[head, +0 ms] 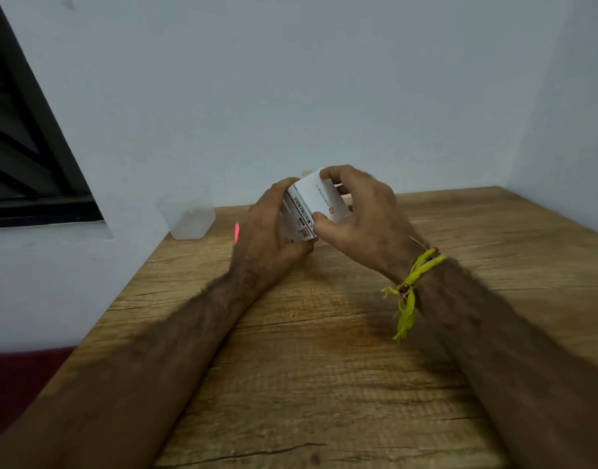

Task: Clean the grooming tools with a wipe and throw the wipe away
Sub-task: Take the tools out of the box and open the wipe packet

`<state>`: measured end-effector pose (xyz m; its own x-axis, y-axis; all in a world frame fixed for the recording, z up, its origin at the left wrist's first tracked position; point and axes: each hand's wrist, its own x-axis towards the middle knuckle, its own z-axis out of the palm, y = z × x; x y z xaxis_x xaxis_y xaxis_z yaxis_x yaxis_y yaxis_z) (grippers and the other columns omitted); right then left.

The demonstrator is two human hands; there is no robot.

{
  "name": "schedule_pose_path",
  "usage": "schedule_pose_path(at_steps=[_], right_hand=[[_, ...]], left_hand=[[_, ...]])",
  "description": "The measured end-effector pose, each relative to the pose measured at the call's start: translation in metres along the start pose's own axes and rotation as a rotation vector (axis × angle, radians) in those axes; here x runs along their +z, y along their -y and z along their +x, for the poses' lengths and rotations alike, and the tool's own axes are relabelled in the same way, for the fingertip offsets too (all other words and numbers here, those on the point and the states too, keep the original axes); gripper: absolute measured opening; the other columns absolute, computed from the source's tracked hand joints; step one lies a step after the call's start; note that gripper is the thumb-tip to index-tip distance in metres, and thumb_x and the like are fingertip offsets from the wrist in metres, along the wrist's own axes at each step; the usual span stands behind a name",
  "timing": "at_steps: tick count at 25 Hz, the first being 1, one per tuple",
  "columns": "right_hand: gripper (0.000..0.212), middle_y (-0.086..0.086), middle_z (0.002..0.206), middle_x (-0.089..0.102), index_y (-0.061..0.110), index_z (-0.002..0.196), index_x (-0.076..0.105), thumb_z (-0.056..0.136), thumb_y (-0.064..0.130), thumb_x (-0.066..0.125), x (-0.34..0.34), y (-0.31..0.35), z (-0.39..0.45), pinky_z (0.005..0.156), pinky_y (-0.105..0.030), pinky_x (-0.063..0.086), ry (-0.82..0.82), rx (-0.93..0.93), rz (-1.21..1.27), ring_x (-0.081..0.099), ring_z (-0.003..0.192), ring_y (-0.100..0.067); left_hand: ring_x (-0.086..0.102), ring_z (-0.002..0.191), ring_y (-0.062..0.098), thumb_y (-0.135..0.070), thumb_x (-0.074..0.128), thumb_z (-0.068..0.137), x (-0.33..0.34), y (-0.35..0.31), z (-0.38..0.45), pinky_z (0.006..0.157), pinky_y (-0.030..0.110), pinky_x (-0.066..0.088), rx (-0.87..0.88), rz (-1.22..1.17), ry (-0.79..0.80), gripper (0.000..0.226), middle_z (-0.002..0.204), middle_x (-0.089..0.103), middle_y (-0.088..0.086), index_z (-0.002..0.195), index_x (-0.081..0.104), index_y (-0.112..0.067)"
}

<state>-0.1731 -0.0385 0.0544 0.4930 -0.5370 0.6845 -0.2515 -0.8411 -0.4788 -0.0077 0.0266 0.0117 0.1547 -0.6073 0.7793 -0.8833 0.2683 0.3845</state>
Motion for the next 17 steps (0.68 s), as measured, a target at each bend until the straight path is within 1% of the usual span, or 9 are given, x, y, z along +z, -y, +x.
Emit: schedule_pose_path(at_steps=[2,3,5,7,9,11,13,15,17], right_hand=[[0.065,-0.005,0.127,0.06,0.016,0.141,0.043,0.081,0.026,0.066,0.003,0.005,-0.002,0.091,-0.031,0.048,-0.002,-0.036,-0.092,0.057,0.11,-0.022],[0.069,-0.007,0.128,0.059,0.016,0.145,0.037,0.082,0.023,0.063,0.006,0.008,-0.004,0.088,-0.026,0.042,0.004,-0.055,-0.152,0.058,0.108,-0.025],[0.072,-0.01,0.132,0.056,0.016,0.15,0.028,0.085,0.017,0.058,0.011,0.014,-0.006,0.078,-0.028,0.037,0.038,-0.084,-0.244,0.059,0.103,-0.03],[0.067,-0.009,0.134,0.055,0.019,0.151,0.026,0.088,0.011,0.05,0.007,0.014,-0.005,0.075,-0.031,0.04,0.04,-0.083,-0.235,0.06,0.095,-0.029],[0.063,-0.006,0.122,0.06,0.022,0.145,0.035,0.085,0.005,0.043,-0.006,0.008,0.0,0.074,-0.028,0.038,-0.063,-0.057,-0.082,0.055,0.082,-0.018],[0.056,-0.001,0.111,0.062,0.017,0.132,0.05,0.079,-0.001,0.042,-0.019,-0.004,0.007,0.072,-0.022,0.037,-0.237,-0.056,0.079,0.05,0.071,-0.004],[0.046,-0.001,0.107,0.064,0.011,0.116,0.059,0.078,-0.007,0.042,-0.024,-0.014,0.01,0.068,-0.015,0.036,-0.384,-0.056,0.11,0.045,0.068,0.006],[0.036,-0.003,0.102,0.066,0.009,0.109,0.062,0.082,-0.007,0.043,-0.023,-0.018,0.011,0.067,-0.012,0.037,-0.473,-0.022,0.093,0.05,0.071,0.0],[0.025,-0.002,0.099,0.065,0.008,0.109,0.063,0.091,0.0,0.048,-0.019,-0.019,0.011,0.071,-0.019,0.045,-0.514,0.021,0.112,0.057,0.081,-0.009]], left_hand=[[0.06,0.11,0.017,-0.023,0.087,0.071,0.002,0.0,0.0,0.086,0.043,0.055,-0.002,0.013,0.008,0.082,0.126,0.062,0.0,0.141,0.047,-0.013],[0.06,0.11,0.017,-0.025,0.088,0.071,0.003,0.0,-0.001,0.087,0.042,0.054,-0.006,0.014,0.002,0.082,0.126,0.061,0.0,0.141,0.047,-0.013],[0.059,0.11,0.014,-0.027,0.089,0.071,0.003,-0.001,-0.002,0.088,0.041,0.054,-0.018,0.004,-0.014,0.081,0.125,0.061,-0.003,0.14,0.048,-0.015],[0.059,0.109,0.011,-0.027,0.088,0.071,0.001,-0.001,-0.003,0.087,0.041,0.055,-0.026,-0.006,-0.022,0.079,0.124,0.06,-0.008,0.138,0.047,-0.02],[0.058,0.111,0.013,-0.023,0.086,0.069,-0.001,-0.001,-0.003,0.087,0.045,0.055,-0.021,-0.013,-0.019,0.081,0.125,0.058,-0.009,0.139,0.045,-0.023],[0.057,0.116,0.017,-0.019,0.084,0.07,-0.002,-0.003,-0.004,0.09,0.049,0.054,0.022,-0.035,-0.005,0.086,0.129,0.053,-0.013,0.142,0.038,-0.023],[0.055,0.12,0.02,-0.014,0.083,0.072,-0.002,-0.006,-0.004,0.092,0.051,0.053,0.095,-0.046,-0.004,0.091,0.134,0.046,-0.015,0.144,0.028,-0.022],[0.054,0.125,0.026,-0.007,0.082,0.075,-0.002,-0.007,-0.003,0.091,0.054,0.054,0.182,-0.028,-0.004,0.088,0.14,0.047,0.003,0.141,0.026,-0.022],[0.049,0.133,0.032,0.0,0.08,0.075,-0.001,-0.007,-0.002,0.095,0.054,0.053,0.263,0.005,-0.013,0.08,0.143,0.046,0.02,0.135,0.03,-0.02]])
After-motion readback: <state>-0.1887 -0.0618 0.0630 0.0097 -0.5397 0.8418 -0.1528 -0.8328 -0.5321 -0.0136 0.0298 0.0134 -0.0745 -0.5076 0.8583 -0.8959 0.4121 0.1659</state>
